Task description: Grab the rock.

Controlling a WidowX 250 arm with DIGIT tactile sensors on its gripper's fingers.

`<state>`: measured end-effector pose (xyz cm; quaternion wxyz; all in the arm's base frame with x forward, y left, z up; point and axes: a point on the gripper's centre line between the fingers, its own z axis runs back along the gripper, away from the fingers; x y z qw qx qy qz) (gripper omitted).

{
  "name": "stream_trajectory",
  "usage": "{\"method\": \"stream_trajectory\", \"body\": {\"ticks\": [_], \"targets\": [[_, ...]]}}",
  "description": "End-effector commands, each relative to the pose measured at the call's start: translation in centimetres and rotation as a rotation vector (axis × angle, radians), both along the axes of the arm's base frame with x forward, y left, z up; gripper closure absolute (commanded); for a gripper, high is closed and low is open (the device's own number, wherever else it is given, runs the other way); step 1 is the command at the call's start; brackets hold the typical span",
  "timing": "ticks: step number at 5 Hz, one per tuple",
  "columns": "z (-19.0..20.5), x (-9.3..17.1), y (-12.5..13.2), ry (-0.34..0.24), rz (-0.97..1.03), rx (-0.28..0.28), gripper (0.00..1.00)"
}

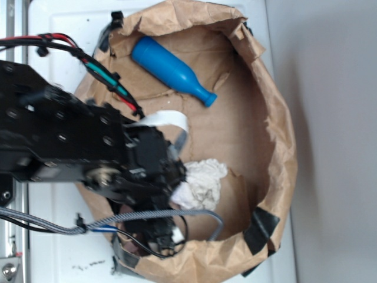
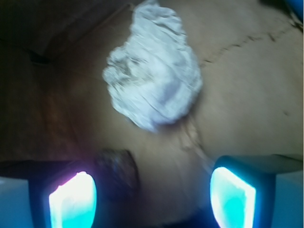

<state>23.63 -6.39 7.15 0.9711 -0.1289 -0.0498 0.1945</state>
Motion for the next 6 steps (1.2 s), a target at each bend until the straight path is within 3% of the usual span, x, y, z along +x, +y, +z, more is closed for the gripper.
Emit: {"method": "stream_trajectory", "body": {"ticks": [1,3,4,6], "targets": [[-1.1,1.6,-2.3,0.011,-0.031,0.019,0.0],[-3.9,-1.4,-5.1,0.218,-0.178,-0.121,0.0],[-3.8,-1.6,-4.5,0.209,-0.148,-0.119,1.0],[-3.2,-1.2,-1.8,0.025,-0.091,-0.095,1.0]]}}
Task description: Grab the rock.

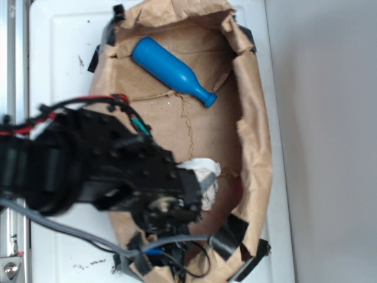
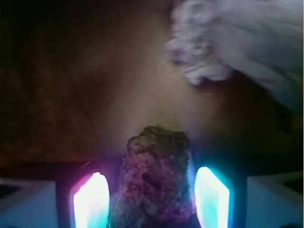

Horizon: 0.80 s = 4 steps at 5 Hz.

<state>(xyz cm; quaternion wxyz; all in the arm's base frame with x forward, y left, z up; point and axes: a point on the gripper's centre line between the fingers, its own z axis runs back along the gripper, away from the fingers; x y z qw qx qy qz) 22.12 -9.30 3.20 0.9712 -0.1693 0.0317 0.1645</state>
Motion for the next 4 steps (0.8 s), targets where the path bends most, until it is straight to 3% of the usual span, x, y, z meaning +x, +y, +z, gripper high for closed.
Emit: {"method": "stream_trajectory", "body": {"ticks": [1,4], "targets": [[1.4,0.5,1.4,-0.142,0.007,0.014,1.0],[8.1,2.5,6.0,-0.266,0.243,-0.022,1.0]]}}
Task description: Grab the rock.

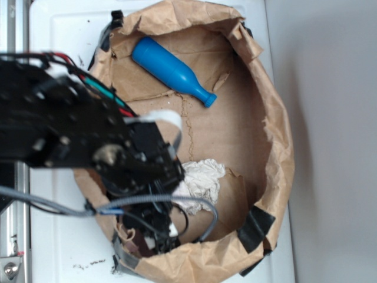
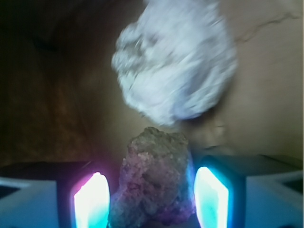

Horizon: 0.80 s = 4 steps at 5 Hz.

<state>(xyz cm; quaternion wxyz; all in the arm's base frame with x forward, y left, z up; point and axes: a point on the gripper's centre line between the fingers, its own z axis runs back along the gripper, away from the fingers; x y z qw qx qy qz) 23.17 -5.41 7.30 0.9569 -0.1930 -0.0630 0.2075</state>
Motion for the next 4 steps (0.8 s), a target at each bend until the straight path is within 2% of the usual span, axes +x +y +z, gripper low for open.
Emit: {"method": "stream_trajectory", "body": {"ticks": [1,2,3,4], "targets": [[7.1,2.2,3.2,-0.111,0.182,0.035,1.0],[9.2,3.3,3.9,-0.058,0.205,0.109,1.0],[10.3,4.0,4.6,-0.008,0.226,0.264,1.0],[11.0,3.4,5.6,0.01,0.261,0.37,1.0]]}}
